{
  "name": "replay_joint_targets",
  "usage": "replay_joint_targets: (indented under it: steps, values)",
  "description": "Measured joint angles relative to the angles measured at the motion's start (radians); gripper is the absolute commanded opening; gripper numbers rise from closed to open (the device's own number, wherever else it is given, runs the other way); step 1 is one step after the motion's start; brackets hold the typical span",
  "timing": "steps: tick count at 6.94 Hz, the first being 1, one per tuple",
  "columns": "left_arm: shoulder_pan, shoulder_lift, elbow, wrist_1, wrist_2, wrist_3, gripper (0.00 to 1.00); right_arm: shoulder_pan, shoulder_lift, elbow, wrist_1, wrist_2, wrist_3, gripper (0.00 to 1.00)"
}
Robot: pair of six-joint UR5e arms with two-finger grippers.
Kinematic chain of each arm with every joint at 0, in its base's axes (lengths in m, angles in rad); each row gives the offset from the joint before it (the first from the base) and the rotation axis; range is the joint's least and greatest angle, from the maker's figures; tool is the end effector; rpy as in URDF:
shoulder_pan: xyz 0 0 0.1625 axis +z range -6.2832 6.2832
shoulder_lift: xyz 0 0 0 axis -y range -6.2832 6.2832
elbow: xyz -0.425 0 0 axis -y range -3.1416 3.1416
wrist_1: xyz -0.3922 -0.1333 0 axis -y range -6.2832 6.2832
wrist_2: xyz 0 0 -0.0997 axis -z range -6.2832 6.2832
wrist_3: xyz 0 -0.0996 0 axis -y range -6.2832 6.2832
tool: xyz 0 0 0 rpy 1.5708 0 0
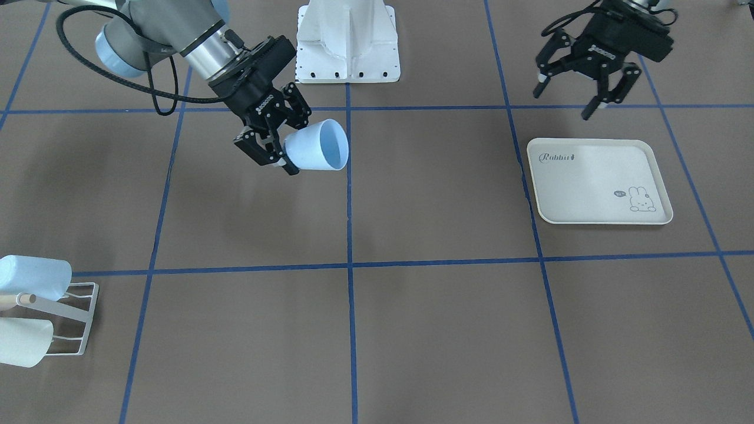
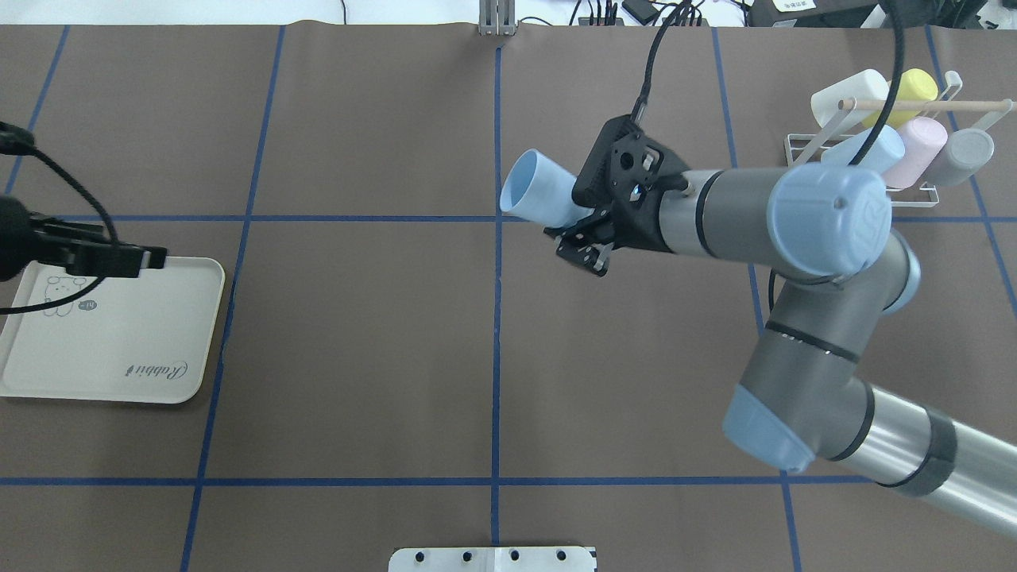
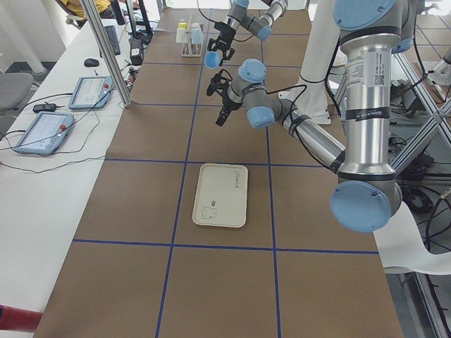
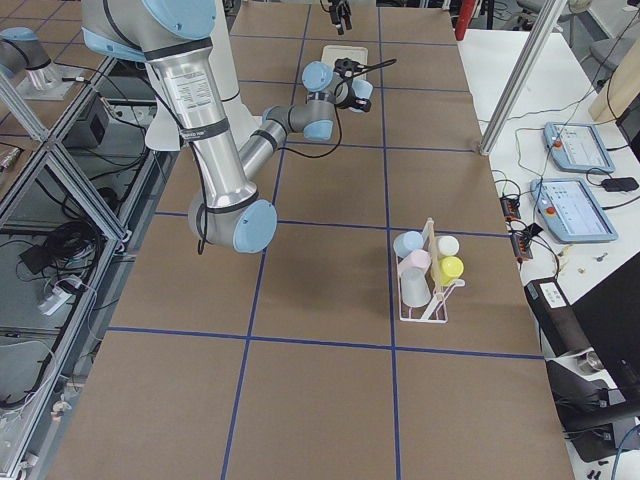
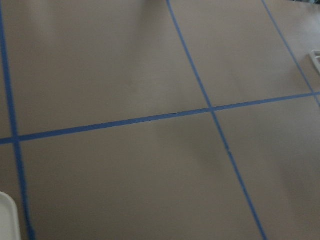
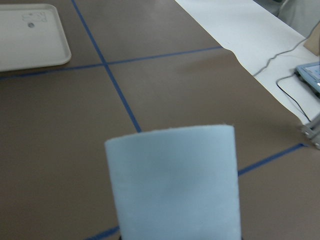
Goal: Transfer IKEA cup to right arm and place on rack
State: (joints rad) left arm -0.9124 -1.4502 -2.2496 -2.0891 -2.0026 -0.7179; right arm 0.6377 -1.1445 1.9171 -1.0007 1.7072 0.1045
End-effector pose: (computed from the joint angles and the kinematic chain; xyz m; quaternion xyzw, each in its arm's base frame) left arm 0.1775 -0.3791 0.3318 0.2700 0.4601 0.0848 0.8416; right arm -0.3909 -0.4387 0.2009 0.5125 -0.3541 -0.3533 0.6980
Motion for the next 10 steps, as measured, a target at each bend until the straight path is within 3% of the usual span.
replay_joint_targets:
  steps: [1, 3, 6, 8, 10]
  values:
    - [-0.108, 0.07, 0.01, -0.001, -0.039, 0.184, 1.0, 0.08, -0.001, 0.043, -0.15, 0.001, -0.132, 0.0]
    - [-0.325, 0.14, 0.078, -0.002, -0.161, 0.502, 1.0, 0.259, -0.01, 0.077, -0.326, -0.001, -0.431, 0.0]
    - [-0.414, 0.159, 0.118, -0.003, -0.24, 0.616, 1.0, 0.5, -0.014, 0.003, -0.458, -0.025, -1.036, 0.0]
    - [-0.417, 0.167, 0.118, -0.003, -0.243, 0.618, 1.0, 0.6, -0.013, -0.128, -0.411, -0.093, -1.391, 0.0]
    - [-0.418, 0.167, 0.119, -0.003, -0.244, 0.615, 1.0, 0.644, -0.015, -0.34, -0.19, -0.161, -1.61, 0.0]
